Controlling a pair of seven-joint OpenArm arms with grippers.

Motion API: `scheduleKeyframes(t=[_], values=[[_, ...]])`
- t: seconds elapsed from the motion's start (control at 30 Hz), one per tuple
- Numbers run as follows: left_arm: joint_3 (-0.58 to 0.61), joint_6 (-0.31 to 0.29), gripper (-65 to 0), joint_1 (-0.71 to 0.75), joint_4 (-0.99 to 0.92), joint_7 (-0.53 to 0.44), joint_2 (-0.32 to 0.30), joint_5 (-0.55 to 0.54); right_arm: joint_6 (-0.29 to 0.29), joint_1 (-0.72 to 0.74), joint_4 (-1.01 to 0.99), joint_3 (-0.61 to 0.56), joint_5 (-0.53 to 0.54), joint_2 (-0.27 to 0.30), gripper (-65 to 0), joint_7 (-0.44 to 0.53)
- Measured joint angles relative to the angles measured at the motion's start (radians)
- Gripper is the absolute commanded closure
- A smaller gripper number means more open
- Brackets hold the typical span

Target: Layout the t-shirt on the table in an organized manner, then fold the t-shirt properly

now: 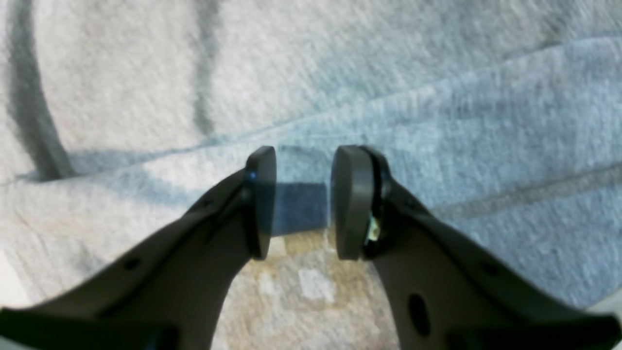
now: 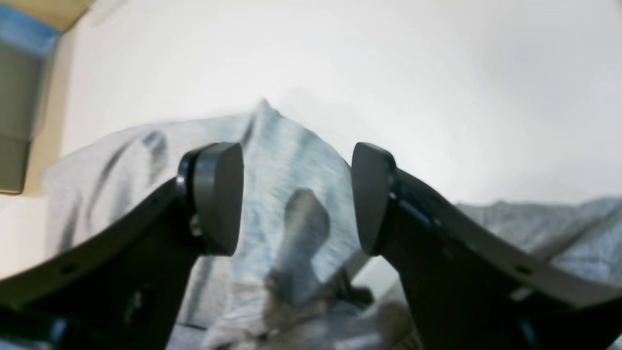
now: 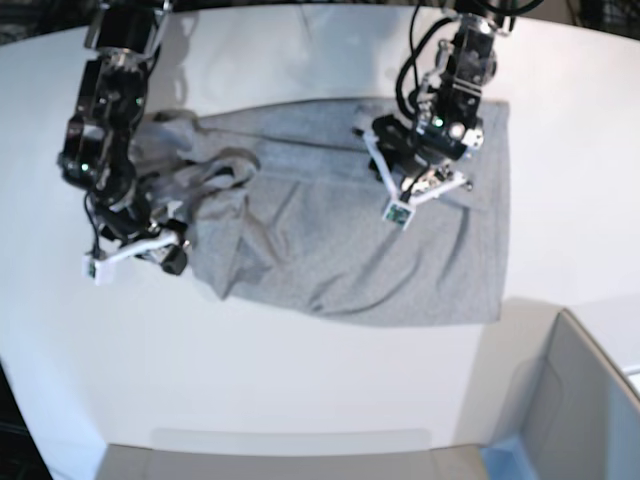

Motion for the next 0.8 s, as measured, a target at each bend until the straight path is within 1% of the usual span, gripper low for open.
scheduleKeyframes(t=[0.1,0.23,0.27,0.33,0.43,0.47,0.57,0.67,0.77,0.8], values=[[0.0,0.0,-21.8,0.0,0.0,0.0,0.0,0.0,-0.006,0.01,-0.052,0.056,-0.001,-0.014,-35.1,-0.003],[0.0,0.0,-21.8,-0.001,0.0,0.0,0.0,0.0,-0.003,0.04,-0.109,0.114,-0.005,-0.003,-35.1,0.006],[0.0,0.0,-21.8,-0.001,0.0,0.0,0.0,0.0,0.017,0.045,-0.12,0.114,-0.004,0.0,-35.1,0.008],[0.0,0.0,-21.8,0.0,0.0,0.0,-0.003,0.0,0.069,0.051,-0.145,0.113,-0.002,0.002,-35.1,0.005],[0.0,0.0,-21.8,-0.001,0.0,0.0,-0.003,0.0,0.109,0.065,-0.182,0.105,-0.001,-0.001,-35.1,-0.005],[0.0,0.0,-21.8,-0.001,0.0,0.0,-0.003,0.0,0.11,0.067,-0.186,0.104,-0.002,-0.002,-35.1,-0.007],[0.0,0.0,-21.8,-0.001,0.0,0.0,-0.002,0.0,0.138,0.067,-0.19,0.102,-0.002,-0.006,-35.0,-0.005],[0.0,0.0,-21.8,0.0,0.0,0.0,-0.003,0.0,0.148,0.066,-0.191,0.056,-0.002,-0.007,-34.9,-0.006],[0.0,0.0,-21.8,-0.001,0.0,0.0,-0.003,0.0,0.15,0.065,-0.192,0.014,0.04,-0.009,-34.7,-0.006],[0.0,0.0,-21.8,-0.001,0.0,0.0,-0.003,0.0,0.15,0.064,-0.193,-0.003,0.053,-0.005,-33.1,-0.005]])
